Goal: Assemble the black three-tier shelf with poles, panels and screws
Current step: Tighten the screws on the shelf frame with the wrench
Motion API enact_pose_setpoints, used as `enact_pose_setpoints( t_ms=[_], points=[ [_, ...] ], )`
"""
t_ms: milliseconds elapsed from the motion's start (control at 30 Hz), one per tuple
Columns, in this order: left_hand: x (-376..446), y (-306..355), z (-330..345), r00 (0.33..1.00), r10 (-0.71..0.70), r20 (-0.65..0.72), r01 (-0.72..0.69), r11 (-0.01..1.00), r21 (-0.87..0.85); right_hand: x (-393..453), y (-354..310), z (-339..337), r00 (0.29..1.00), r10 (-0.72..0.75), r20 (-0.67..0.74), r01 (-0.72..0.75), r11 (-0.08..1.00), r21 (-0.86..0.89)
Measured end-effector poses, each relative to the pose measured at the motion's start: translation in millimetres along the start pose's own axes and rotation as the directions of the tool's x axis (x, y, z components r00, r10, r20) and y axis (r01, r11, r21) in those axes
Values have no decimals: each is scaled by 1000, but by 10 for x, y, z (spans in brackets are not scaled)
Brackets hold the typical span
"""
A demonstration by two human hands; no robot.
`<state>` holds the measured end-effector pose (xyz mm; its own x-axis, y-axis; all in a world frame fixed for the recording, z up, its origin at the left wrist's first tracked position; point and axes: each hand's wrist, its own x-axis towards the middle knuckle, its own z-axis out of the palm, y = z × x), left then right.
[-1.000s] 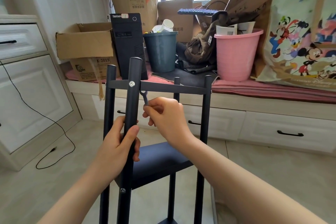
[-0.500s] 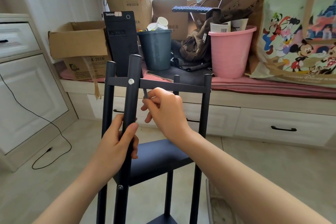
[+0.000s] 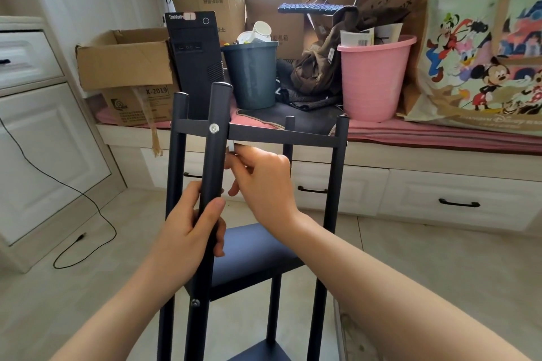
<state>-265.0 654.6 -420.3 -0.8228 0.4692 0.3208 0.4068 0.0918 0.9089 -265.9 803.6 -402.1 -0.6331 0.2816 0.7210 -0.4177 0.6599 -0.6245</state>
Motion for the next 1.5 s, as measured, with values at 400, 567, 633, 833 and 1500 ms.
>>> enact_pose_setpoints(
  t_ms=[400, 567, 633, 833, 1500],
  points=[
    [-5, -23, -53, 999, 20, 29, -19, 999, -32, -19, 79, 325, 995, 71, -69, -56, 979, 194],
    [2, -40, -75, 999, 21, 26, -21, 1000, -22, -10, 90, 373, 996, 87, -26, -78, 968, 239],
    [4, -40, -79, 1000, 14, 24, -13, 1000, -20, -7, 102, 385, 995, 97, -6, -93, 966, 242],
    [19, -63, -105, 1000, 2, 0, -2, 1000, -2, -54, 153, 350, 991, 112, 66, -122, 978, 169],
    [32, -28, -127, 1000, -23, -16, 22, 1000, -6, -35, -46, 35, 978, 170, 120, -185, 975, 125]
  ],
)
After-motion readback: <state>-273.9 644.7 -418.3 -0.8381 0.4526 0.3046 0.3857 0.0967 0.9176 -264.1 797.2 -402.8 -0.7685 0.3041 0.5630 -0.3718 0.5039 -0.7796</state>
